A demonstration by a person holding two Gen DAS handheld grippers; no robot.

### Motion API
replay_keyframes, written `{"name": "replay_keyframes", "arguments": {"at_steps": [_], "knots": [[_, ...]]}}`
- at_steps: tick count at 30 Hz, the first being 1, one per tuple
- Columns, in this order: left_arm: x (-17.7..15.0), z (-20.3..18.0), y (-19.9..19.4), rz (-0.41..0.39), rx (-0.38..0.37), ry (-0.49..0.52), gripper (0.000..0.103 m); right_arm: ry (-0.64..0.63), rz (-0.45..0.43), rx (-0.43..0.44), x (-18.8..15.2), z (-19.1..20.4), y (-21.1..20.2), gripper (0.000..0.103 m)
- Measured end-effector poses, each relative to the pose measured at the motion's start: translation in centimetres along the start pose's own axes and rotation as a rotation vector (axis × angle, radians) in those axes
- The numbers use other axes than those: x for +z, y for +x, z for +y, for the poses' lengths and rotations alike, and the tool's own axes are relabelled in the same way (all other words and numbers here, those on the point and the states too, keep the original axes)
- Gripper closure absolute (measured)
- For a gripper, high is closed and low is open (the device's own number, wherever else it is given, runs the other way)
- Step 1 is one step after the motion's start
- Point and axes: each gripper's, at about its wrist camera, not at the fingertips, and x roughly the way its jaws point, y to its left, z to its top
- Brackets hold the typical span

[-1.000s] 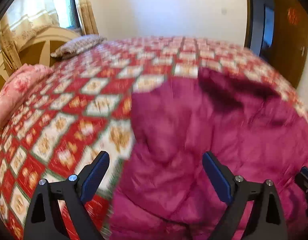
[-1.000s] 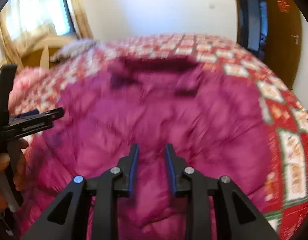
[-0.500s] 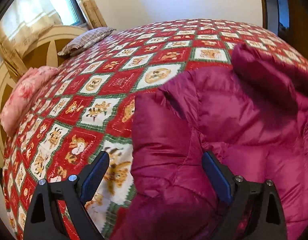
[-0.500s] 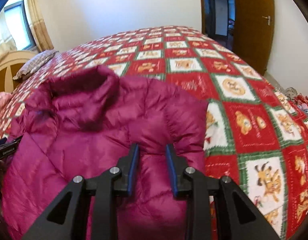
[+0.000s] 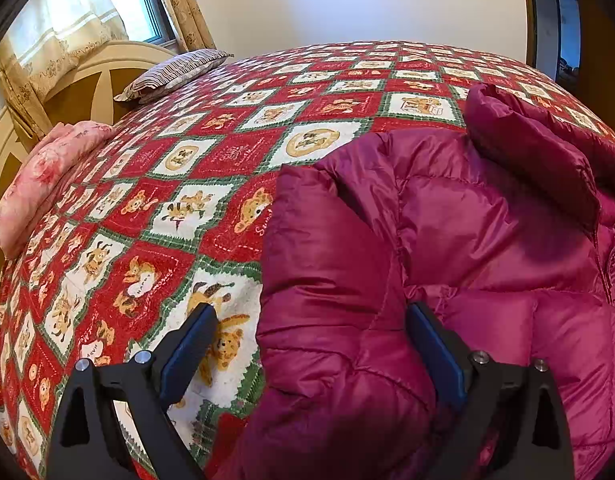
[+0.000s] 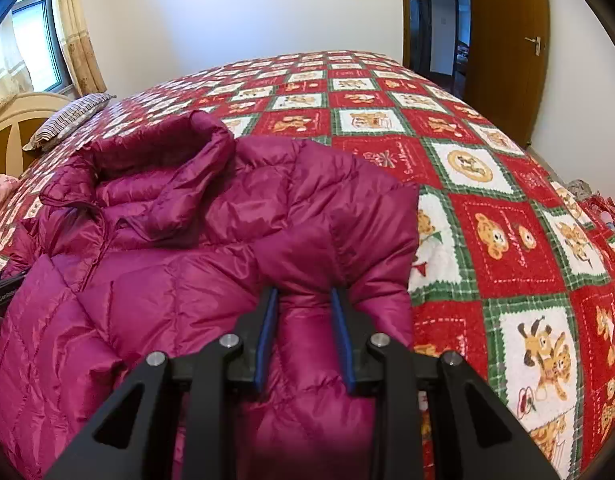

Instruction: Fold large clothes

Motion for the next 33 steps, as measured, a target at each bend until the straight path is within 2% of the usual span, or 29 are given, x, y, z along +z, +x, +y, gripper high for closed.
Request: {"name": "replay_keyframes", "arguments": {"at_steps": [33], "knots": [[-0.13,-0.14,0.14,-0.007,0.006,0.006,0.006,-0.021,-0.003,-0.028,-0.21,0.48,0.16,0.072]]}}
